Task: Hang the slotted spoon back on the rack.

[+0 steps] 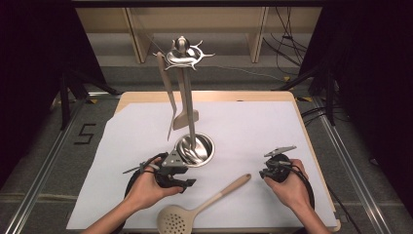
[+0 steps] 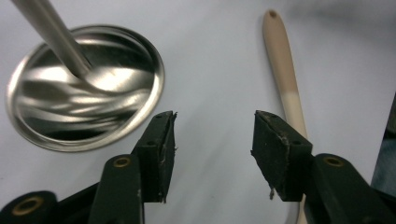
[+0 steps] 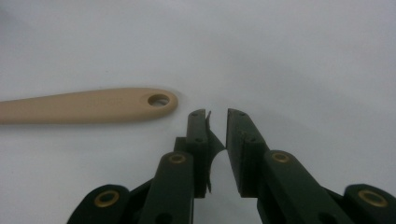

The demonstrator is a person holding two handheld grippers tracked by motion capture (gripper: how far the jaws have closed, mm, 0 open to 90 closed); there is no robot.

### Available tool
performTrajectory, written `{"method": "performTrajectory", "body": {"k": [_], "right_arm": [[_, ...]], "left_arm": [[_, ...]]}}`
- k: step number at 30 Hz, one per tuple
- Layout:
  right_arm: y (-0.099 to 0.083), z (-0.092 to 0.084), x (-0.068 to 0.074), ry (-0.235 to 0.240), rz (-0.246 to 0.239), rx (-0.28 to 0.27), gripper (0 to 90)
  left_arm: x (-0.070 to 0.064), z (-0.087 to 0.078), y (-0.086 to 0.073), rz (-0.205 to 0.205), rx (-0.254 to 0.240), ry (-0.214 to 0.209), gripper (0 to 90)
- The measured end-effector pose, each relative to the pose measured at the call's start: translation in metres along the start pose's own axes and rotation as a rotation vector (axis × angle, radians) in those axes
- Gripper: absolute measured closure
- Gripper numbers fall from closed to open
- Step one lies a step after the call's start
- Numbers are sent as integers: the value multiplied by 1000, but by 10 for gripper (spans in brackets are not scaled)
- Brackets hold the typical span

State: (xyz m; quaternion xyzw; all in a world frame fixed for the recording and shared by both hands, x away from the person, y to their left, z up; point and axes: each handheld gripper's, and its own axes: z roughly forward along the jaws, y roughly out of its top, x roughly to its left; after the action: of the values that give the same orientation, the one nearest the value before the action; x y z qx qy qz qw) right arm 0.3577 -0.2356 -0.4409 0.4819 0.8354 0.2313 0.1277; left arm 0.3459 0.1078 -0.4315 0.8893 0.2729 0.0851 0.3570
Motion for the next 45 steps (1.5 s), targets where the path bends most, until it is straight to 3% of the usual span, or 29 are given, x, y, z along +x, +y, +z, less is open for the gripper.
{"method": "performTrajectory", "body": {"k": [1, 2, 6, 7, 8, 10, 14, 15, 16, 18, 19, 24, 26, 32, 34, 43, 44, 45], "right_arm": [[0, -1, 2, 4, 25, 18, 798], [-1, 0, 0, 5, 9, 6, 800], [-1, -1, 1, 4, 7, 9, 805], [-1, -2, 4, 4, 41, 18, 807], [-1, -2, 3, 4, 24, 7, 808], [-1, -3, 2, 2, 4, 7, 809], [-1, -4, 3, 0, 18, 20, 809], [-1, -3, 2, -1, 4, 11, 808], [-1, -3, 3, 0, 4, 10, 808], [-1, -3, 4, -1, 18, 3, 807], [-1, -3, 4, 0, 18, 2, 807], [-1, -2, 3, 4, 4, 13, 807], [-1, -4, 6, 5, 32, 31, 806], [-1, -4, 6, 5, 33, 27, 807], [-1, -2, 3, 5, 8, 13, 807], [-1, -4, 6, 7, 36, 30, 806], [-1, -4, 6, 8, 34, 30, 806], [-1, -2, 3, 7, 8, 12, 806]], "left_arm": [[-2, 2, 2, 2, 27, -4, 518], [-5, 6, 4, -6, 36, -22, 524], [-12, 16, 15, 35, 177, -50, 556], [-15, 20, 17, 32, 187, -56, 561], [-16, 22, 19, 45, 193, -62, 562], [-23, 29, 21, 27, 205, -73, 561], [-31, 39, 26, 54, 252, -92, 562], [-34, 42, 26, 30, 247, -97, 561], [-33, 44, 28, 76, 282, -114, 561], [-36, 47, 28, 80, 292, -116, 561], [-38, 49, 28, 62, 293, -123, 562], [-42, 54, 28, 92, 343, -133, 568], [-44, 54, 28, 85, 333, -135, 573], [-50, 55, 28, 82, 328, -139, 574], [-53, 57, 27, 86, 341, -148, 575], [-60, 64, 30, 141, 388, -116, 607], [-62, 65, 30, 127, 384, -113, 615], [-62, 65, 31, 143, 397, -116, 621]]}}
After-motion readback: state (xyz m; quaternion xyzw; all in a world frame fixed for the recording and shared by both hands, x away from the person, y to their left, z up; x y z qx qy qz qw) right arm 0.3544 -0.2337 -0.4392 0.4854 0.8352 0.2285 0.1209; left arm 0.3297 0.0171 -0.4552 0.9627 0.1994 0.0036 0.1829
